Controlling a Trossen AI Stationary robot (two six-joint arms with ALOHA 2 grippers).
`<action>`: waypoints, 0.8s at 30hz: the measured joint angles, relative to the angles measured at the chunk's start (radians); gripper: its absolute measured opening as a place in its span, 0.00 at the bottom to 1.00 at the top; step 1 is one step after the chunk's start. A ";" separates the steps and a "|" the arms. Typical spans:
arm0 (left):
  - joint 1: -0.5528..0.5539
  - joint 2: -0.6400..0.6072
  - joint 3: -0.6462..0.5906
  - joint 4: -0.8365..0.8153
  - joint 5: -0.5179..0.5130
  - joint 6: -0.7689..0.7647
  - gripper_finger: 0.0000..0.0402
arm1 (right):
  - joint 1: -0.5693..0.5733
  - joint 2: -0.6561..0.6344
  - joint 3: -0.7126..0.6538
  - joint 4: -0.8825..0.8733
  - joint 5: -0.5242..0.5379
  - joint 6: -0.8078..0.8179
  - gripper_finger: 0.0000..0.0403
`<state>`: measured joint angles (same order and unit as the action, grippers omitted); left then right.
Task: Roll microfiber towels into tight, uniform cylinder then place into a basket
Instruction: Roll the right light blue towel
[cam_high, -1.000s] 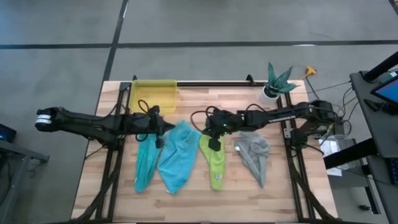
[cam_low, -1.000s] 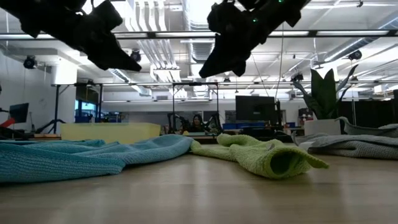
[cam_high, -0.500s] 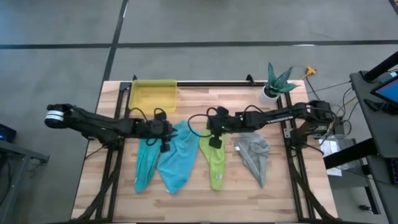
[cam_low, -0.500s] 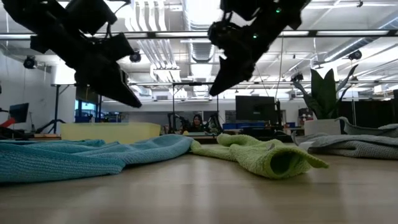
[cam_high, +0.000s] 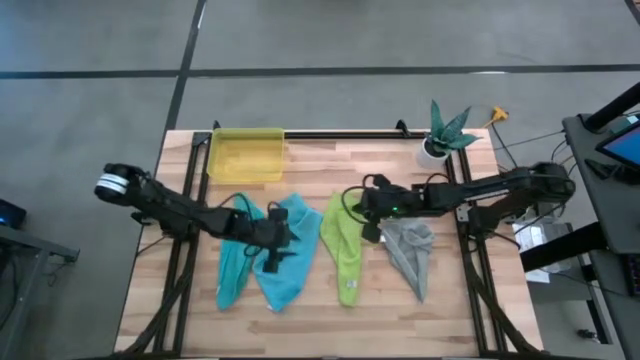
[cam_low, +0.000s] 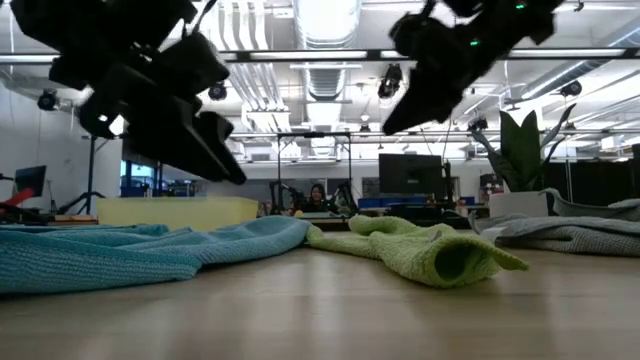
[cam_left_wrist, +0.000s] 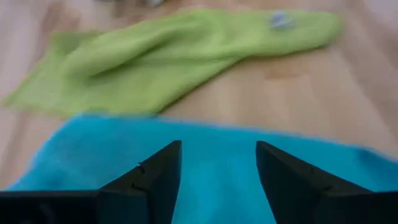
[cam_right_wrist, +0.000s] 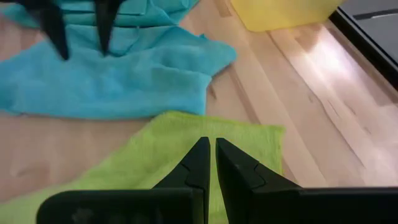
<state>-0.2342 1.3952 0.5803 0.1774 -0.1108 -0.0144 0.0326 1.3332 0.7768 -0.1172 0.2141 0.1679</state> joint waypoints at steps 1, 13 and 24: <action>-0.026 0.001 0.005 -0.007 -0.008 0.009 0.47 | 0.000 -0.021 -0.010 0.009 -0.001 0.010 0.06; -0.278 0.012 0.097 -0.066 -0.160 -0.085 0.46 | 0.000 -0.211 -0.147 0.066 -0.003 0.092 0.06; -0.457 0.193 0.267 -0.335 -0.208 -0.248 0.46 | 0.002 -0.219 -0.168 0.146 -0.003 0.124 0.06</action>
<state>-0.6912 1.5878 0.8470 -0.1581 -0.3185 -0.2628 0.0341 1.1145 0.6086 0.0288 0.2109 0.2922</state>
